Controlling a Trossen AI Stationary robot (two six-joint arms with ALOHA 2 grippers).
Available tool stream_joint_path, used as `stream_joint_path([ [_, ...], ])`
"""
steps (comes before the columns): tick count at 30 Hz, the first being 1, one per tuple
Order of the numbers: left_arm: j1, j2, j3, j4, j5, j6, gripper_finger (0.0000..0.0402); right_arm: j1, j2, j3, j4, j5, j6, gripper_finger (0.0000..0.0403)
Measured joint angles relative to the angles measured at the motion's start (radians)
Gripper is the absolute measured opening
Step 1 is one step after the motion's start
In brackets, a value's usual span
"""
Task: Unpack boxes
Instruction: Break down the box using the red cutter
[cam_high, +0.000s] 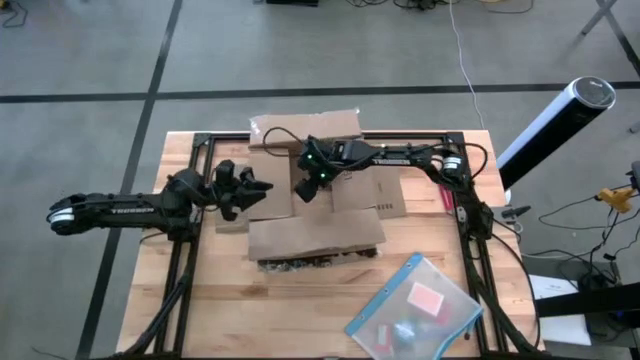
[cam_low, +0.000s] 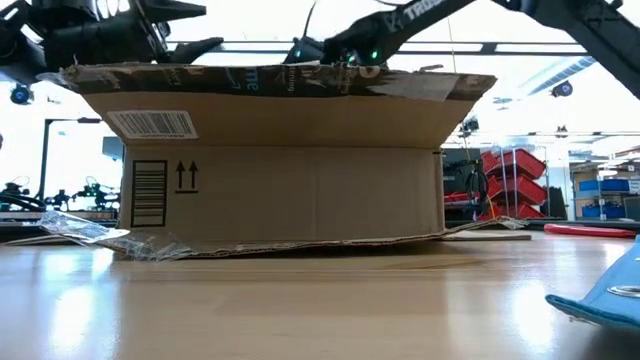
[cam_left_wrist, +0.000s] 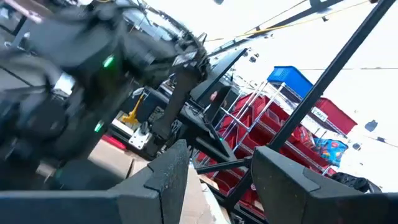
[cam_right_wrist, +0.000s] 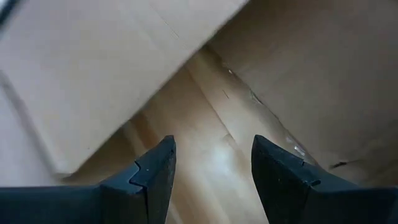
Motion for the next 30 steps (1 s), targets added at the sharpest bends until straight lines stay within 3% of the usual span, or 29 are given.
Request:
stream_joint_path([
  [11,0.0,-0.082,0.0,-0.136,-0.002,0.003,0.0157,0.013,0.056,0.001,0.218,-0.056,0.014,0.0181],
  [25,0.0,-0.079,0.0,-0.146,-0.003,0.003,0.0157,0.013,0.047,0.002,0.482,-0.135,0.136,0.0181],
  [30,0.0,-0.084,0.0,-0.138,-0.05,0.003,0.0157,0.013,0.047,0.002,0.575,-0.136,0.179,0.0181],
])
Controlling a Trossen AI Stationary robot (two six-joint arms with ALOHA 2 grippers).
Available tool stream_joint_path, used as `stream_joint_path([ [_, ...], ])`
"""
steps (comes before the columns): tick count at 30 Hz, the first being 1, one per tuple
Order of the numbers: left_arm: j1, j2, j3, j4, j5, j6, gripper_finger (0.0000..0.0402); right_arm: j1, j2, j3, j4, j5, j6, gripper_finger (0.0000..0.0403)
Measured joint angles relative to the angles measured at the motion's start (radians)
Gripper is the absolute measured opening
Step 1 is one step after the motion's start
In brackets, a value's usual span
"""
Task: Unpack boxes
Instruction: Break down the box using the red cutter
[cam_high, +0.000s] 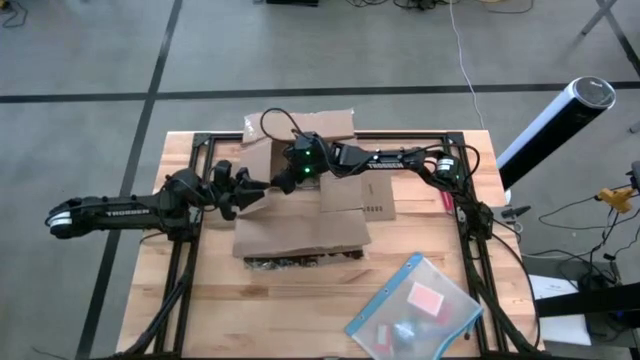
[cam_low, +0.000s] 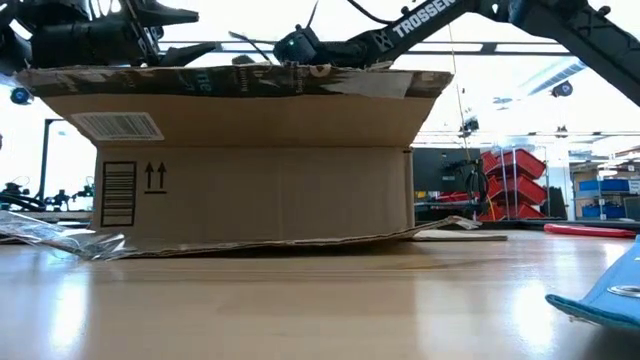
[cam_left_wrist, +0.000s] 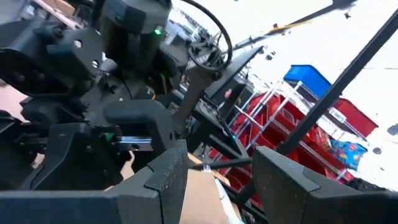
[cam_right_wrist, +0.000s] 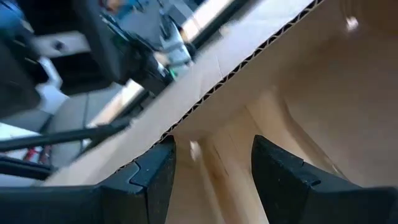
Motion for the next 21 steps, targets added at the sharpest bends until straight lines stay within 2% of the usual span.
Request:
stream_joint_path([
  [8,0.0,-0.014,0.0,0.075,-0.023,-0.01,0.0157,0.0,0.0,0.006,0.123,0.0,0.069,0.0181],
  [14,0.0,-0.027,0.005,0.159,-0.057,-0.019,0.0157,0.0,0.0,0.058,0.127,0.001,0.061,0.0181],
  [21,0.0,-0.022,0.102,0.116,-0.065,0.064,0.0157,0.0,0.021,0.152,0.091,0.001,0.013,0.0181],
])
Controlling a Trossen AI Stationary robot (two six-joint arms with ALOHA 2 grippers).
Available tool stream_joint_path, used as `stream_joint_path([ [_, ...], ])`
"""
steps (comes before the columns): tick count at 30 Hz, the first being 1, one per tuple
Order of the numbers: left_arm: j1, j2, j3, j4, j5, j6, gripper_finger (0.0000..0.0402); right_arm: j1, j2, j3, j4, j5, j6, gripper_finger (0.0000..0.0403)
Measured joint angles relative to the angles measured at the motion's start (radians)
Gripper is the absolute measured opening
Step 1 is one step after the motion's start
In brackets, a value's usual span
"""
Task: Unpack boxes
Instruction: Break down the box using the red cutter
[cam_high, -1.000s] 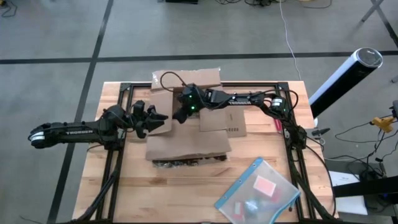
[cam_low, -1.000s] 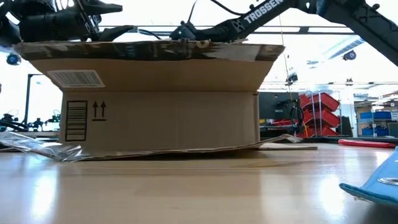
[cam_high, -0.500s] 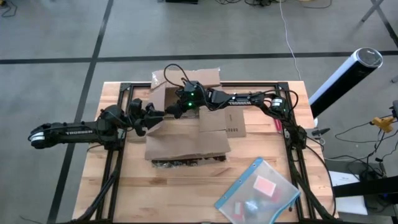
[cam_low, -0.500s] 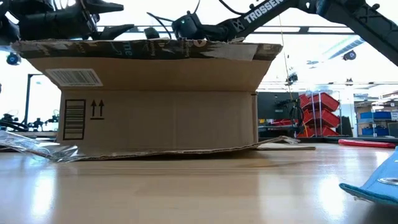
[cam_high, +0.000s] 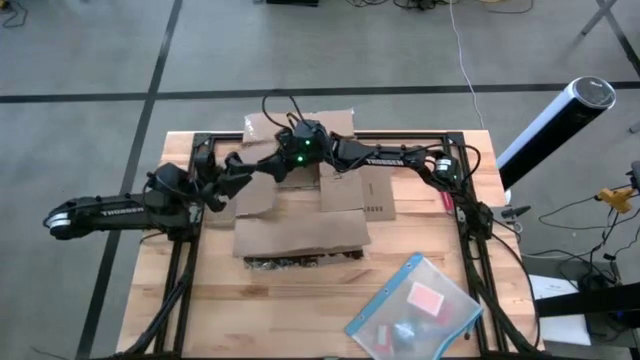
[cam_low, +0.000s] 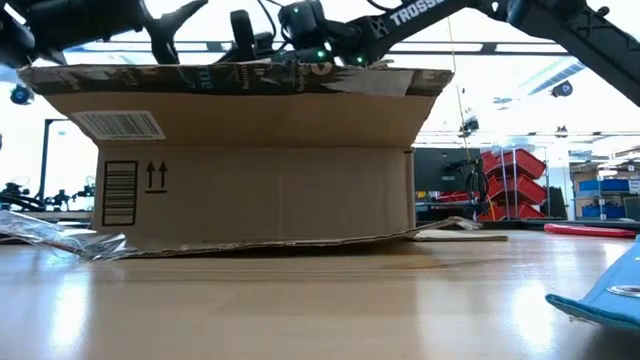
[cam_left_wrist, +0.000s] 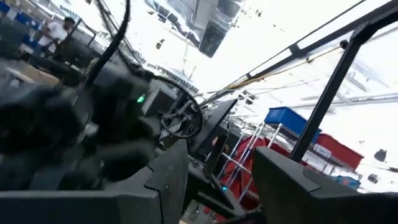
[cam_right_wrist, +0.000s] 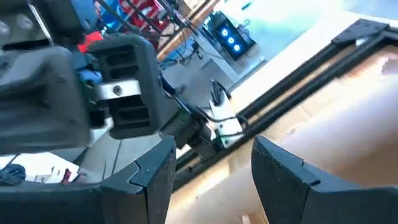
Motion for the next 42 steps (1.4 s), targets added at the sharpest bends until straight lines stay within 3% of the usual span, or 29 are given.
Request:
stream_joint_path([
  [5,0.0,0.001,0.129,-0.206,0.0,0.1,0.0157,-0.004,0.006,0.043,-0.055,0.008,-0.049,0.0181],
  [10,0.0,0.023,0.29,-0.603,0.0,0.235,0.0157,-0.026,-0.004,0.052,-0.136,0.015,-0.077,0.0181],
  [13,0.0,0.059,0.381,-0.839,-0.013,0.302,0.0157,-0.044,-0.029,0.057,-0.265,0.058,-0.135,0.0181],
  [17,0.0,0.127,0.466,-1.01,-0.017,0.404,0.0157,-0.07,-0.057,0.058,-0.472,0.147,-0.243,0.018],
  [30,0.003,0.455,0.524,-1.067,-0.046,0.563,0.0157,-0.126,-0.127,0.057,-0.936,0.41,-0.446,0.0117],
  [39,0.005,0.626,0.524,-1.077,-0.12,0.643,0.0157,-0.127,-0.128,0.053,-1.085,0.427,-0.534,0.0014],
  [42,0.006,0.673,0.524,-1.081,-0.126,0.674,0.0157,-0.127,-0.128,0.052,-1.098,0.426,-0.541,0.0009],
])
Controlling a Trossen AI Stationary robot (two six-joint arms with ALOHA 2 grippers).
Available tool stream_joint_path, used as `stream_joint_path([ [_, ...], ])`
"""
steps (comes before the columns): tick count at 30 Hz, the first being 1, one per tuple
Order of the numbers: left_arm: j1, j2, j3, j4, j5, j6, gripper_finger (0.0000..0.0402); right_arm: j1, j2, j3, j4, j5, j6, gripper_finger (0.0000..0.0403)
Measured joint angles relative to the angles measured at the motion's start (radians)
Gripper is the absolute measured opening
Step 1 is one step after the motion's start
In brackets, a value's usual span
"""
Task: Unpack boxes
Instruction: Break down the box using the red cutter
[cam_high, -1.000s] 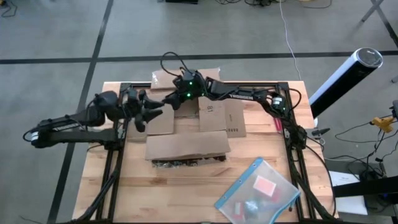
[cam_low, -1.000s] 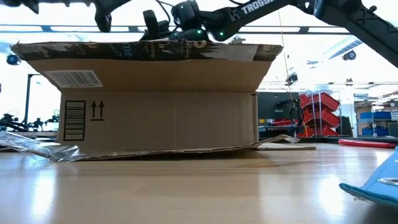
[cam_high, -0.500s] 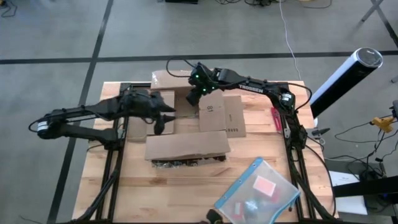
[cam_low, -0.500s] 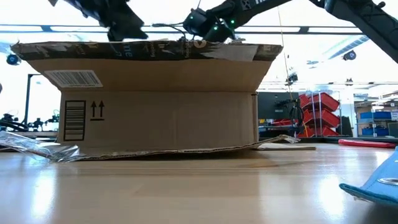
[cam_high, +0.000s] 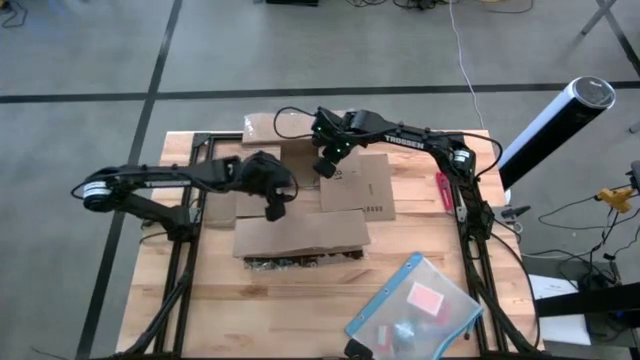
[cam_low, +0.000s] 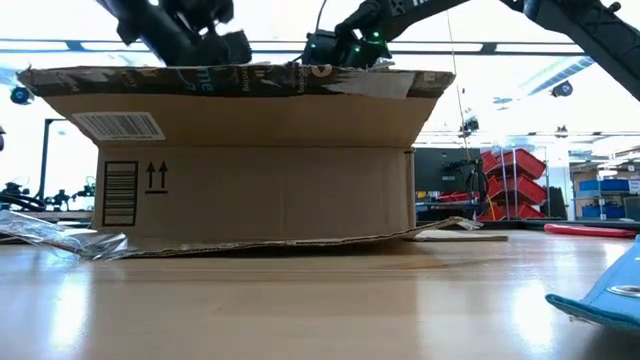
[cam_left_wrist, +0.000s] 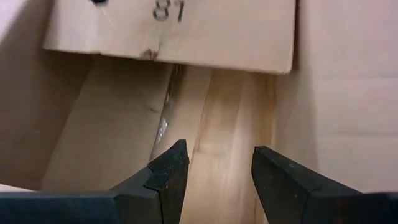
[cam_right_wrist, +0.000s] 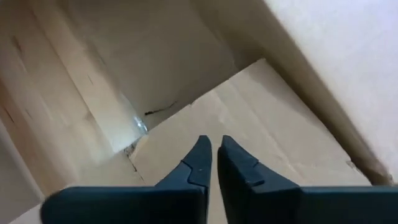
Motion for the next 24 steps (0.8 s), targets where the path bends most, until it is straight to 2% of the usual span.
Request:
stream_joint_path([
  [4,0.001,0.051,0.0,-0.001,-0.005,0.03,0.0157,0.0,0.0,-0.001,0.001,-0.008,0.0,0.0014],
  [10,0.001,0.098,0.016,-0.037,-0.007,0.063,0.0157,0.0,0.0,-0.005,0.003,-0.055,-0.01,0.0002],
  [19,0.004,0.181,0.239,-0.396,-0.136,0.225,0.0157,0.0,0.0,-0.036,0.007,-0.056,-0.024,0.0002],
  [24,0.004,0.222,0.319,-0.442,-0.128,0.247,0.0157,0.001,0.001,-0.073,0.007,-0.059,-0.02,0.0002],
])
